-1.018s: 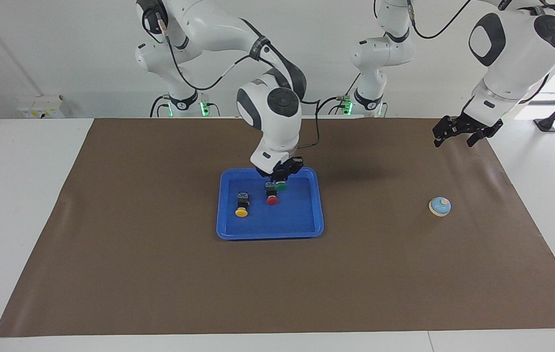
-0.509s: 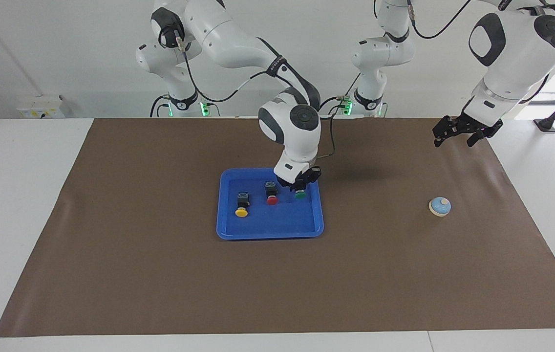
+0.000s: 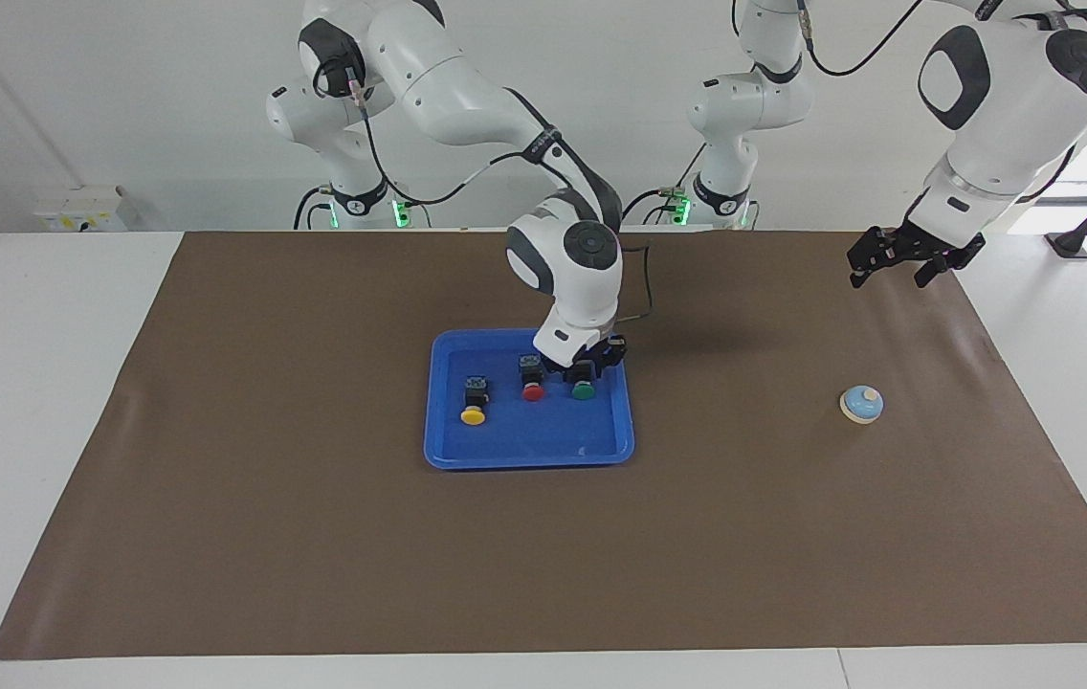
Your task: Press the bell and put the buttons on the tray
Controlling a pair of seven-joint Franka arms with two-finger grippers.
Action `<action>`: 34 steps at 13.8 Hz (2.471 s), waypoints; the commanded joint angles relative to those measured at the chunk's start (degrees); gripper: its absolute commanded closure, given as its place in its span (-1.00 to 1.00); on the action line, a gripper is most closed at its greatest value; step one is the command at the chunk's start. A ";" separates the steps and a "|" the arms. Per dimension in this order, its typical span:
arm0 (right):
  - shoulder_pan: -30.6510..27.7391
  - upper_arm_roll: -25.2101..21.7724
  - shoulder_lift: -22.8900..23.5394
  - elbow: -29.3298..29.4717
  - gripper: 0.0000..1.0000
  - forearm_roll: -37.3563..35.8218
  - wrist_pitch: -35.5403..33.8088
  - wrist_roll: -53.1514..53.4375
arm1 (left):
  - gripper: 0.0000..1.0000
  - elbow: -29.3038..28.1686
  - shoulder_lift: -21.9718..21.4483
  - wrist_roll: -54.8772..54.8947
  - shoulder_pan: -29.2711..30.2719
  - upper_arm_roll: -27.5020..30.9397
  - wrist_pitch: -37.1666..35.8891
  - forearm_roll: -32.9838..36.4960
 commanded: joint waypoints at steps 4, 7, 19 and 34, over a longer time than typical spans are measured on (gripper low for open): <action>-9.79 -0.64 -8.34 1.21 -1.00 1.57 -8.38 -0.93 | -1.00 -0.22 -0.75 -0.35 -0.26 0.36 0.51 -0.79; -18.93 -0.64 -12.83 1.04 -1.00 1.57 -14.53 -10.32 | -1.00 -0.22 -0.75 -0.35 -0.26 0.36 0.51 -0.79; -36.18 -0.73 -24.77 1.04 -1.00 0.96 -30.08 -33.99 | -1.00 -0.22 -0.75 -0.35 -0.26 0.36 0.42 -0.79; -39.08 -0.29 -37.45 -3.01 -1.00 -2.82 -40.30 -36.10 | -1.00 -0.22 -0.75 -0.35 -0.26 0.36 0.51 -0.79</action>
